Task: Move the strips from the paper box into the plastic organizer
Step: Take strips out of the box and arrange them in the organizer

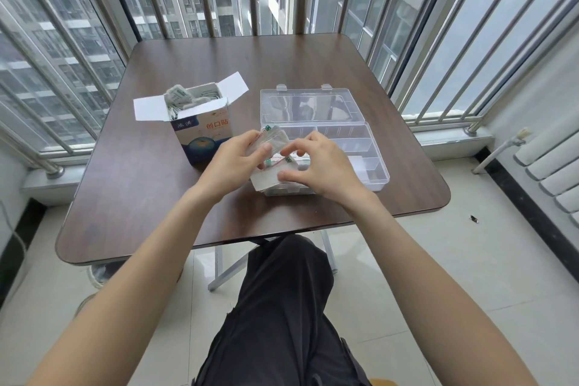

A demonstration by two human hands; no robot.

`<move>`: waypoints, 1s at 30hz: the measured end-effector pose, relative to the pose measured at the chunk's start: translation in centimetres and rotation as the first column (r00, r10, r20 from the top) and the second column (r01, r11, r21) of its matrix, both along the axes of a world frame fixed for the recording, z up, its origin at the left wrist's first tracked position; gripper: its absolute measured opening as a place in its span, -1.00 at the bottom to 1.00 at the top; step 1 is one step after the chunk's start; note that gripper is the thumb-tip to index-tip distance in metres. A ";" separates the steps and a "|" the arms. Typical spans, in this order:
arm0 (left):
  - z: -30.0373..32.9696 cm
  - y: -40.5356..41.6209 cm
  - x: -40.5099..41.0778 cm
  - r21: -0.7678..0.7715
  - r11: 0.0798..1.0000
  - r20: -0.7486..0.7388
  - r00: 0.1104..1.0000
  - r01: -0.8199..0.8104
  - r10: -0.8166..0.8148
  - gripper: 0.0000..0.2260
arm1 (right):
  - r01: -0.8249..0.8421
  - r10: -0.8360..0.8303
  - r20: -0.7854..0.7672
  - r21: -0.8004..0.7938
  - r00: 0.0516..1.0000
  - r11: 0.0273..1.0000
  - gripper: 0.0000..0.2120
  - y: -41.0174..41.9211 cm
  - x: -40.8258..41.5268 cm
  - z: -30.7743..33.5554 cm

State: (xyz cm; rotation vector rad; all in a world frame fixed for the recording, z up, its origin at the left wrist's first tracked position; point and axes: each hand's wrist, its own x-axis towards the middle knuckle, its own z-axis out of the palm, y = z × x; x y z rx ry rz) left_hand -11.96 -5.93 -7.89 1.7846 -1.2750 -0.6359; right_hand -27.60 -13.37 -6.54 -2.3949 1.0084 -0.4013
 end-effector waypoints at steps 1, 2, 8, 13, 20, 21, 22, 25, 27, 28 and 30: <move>-0.1 0.2 -0.1 -0.001 1.000 0.003 1.000 -0.002 0.002 -0.90 | -0.007 0.007 -0.006 -0.009 1.000 1.000 -0.66 0.0 0.1 -0.1; -0.2 0.4 -0.1 -0.003 1.000 0.003 1.000 -0.004 0.004 -0.91 | -0.014 0.014 -0.009 -0.012 1.000 1.000 -0.67 0.0 0.2 -0.2; -0.3 1.1 -0.1 -0.004 0.999 0.061 0.998 -0.031 0.032 -0.95 | -0.050 0.049 0.007 0.049 0.999 0.998 -0.81 -0.4 0.2 -0.1; -0.2 1.7 -0.1 0.025 0.999 0.059 0.998 -0.028 0.026 -0.88 | -0.098 0.098 -0.007 0.020 0.995 0.995 -0.80 -0.9 0.2 -0.1; 0.1 1.9 0.1 -0.003 1.000 -0.022 1.000 0.001 -0.001 -0.82 | -0.098 0.098 0.042 -0.011 0.994 0.995 -0.80 -1.3 0.2 -0.4; 0.2 1.8 0.2 -0.023 1.000 -0.083 0.997 0.006 -0.008 -0.83 | -0.094 0.094 0.076 -0.007 0.993 0.996 -0.82 -1.5 0.2 -0.4; 0.2 1.7 0.2 -0.047 0.999 -0.149 0.989 0.008 -0.015 -0.83 | -0.086 0.084 0.125 0.009 0.989 0.996 -0.85 -1.7 0.2 -0.2; 0.5 1.0 0.3 -0.110 0.993 -0.281 0.960 -0.035 0.003 -0.83 | -0.073 0.047 0.281 0.082 0.959 0.994 -0.95 -2.2 0.1 0.7; 0.8 0.4 0.1 -0.134 0.989 -0.317 0.948 -0.061 0.015 -0.84 | -0.067 0.037 0.300 0.092 0.953 0.993 -0.95 -2.5 0.0 1.2; 0.9 0.2 0.0 -0.145 0.987 -0.339 0.941 -0.067 0.014 -0.85 | -0.061 0.031 0.297 0.092 0.954 0.994 -0.95 -2.7 0.0 1.3; 1.1 -0.1 -0.1 -0.161 0.984 -0.374 0.927 -0.071 0.006 -0.85 | -0.031 0.006 0.283 0.083 0.959 0.996 -0.95 -3.1 -0.2 1.4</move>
